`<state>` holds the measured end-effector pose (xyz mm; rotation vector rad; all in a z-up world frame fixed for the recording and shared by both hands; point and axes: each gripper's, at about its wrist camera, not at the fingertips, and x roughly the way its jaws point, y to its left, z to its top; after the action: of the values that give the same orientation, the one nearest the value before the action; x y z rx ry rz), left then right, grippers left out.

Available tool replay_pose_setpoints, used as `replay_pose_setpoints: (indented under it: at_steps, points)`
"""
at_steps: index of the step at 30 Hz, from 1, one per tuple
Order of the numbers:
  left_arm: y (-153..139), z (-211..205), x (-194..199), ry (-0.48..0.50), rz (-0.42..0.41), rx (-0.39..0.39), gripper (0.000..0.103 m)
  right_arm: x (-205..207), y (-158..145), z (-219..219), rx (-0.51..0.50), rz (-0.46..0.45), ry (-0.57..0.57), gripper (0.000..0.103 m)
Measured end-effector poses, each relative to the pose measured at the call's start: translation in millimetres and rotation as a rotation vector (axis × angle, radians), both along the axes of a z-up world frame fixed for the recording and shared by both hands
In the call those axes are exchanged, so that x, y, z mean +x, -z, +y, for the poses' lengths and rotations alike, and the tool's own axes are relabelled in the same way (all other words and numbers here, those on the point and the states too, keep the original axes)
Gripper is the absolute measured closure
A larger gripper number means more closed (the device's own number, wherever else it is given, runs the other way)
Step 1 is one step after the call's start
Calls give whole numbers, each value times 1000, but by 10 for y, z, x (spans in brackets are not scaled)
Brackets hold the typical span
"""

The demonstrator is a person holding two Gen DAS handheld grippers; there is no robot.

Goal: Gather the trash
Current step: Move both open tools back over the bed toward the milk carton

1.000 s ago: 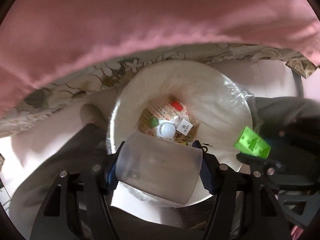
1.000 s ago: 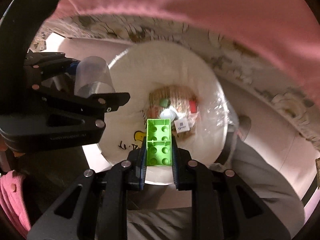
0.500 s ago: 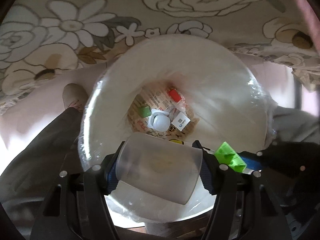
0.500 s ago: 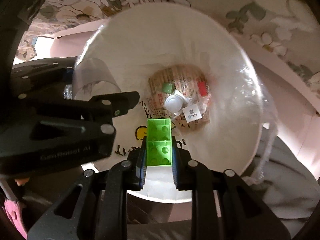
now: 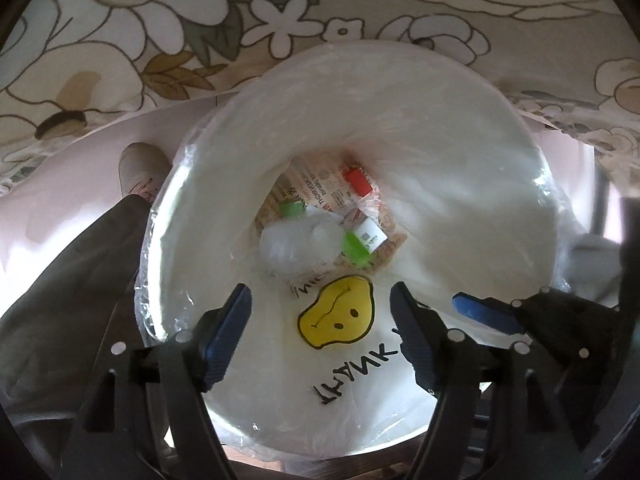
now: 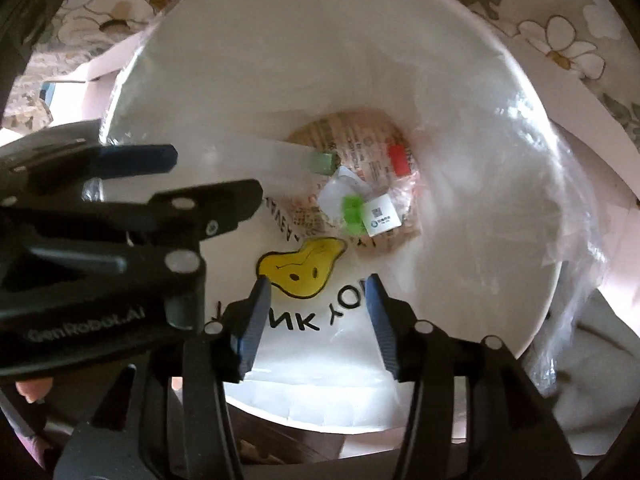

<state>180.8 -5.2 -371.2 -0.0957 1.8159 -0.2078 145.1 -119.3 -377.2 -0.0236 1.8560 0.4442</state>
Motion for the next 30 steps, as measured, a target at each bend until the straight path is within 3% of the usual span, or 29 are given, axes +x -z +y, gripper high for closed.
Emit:
replay_pose_setpoints:
  at_steps: [6,12,15,20,30]
  points:
    - [-39,6,-29,15,-4,11,29,13,-62,-8,6,-10,16,53]
    - [-229,-16,-143,46,-12,12,29,-45,-220,5,8,-29,-6,52]
    - [-426,-47,-228,83,-57,22,29,-83,-397,8,8,-54,-28,53]
    - [-865,-66,-355,137,-184,54,29,-188,-770,-60,5,-125,-60,51]
    - [-2075,-51,-473,194,-575,190,29,-293,-1666,-265,-11,-356,-65,51]
